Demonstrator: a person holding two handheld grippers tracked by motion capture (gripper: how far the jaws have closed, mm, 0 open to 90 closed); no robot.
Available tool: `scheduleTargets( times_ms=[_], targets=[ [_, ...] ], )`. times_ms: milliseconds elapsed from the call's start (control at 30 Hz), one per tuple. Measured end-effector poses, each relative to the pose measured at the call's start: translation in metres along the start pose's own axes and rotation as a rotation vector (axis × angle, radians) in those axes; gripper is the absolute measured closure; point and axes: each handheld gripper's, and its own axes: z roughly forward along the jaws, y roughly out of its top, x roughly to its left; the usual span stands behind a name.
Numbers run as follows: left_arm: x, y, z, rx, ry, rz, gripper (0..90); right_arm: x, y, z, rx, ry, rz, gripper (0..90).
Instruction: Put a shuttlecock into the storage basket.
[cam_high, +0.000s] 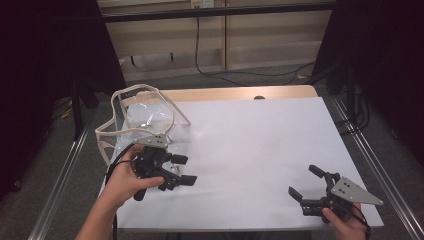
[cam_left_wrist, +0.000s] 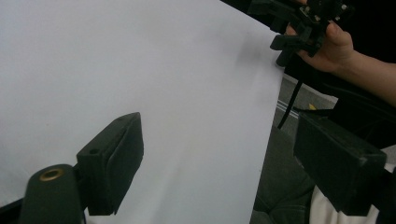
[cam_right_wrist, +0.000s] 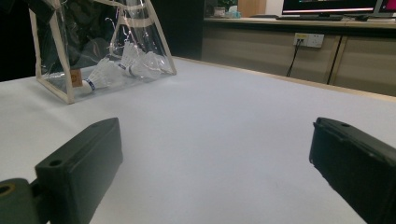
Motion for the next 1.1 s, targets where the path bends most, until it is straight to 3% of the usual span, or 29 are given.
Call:
scheduleTargets(
  times_ms=[633,1100],
  targets=[
    [0.009,-0.029,0.007,-0.003,-0.003,0.013,15.2,0.0,0.0,0.0,0.003,0.0,-0.002,2.4],
    [0.013,-0.043,0.015,0.01,-0.003,0.058,11.7,0.0,0.0,0.0,0.005,-0.001,-0.003,2.4]
  ],
)
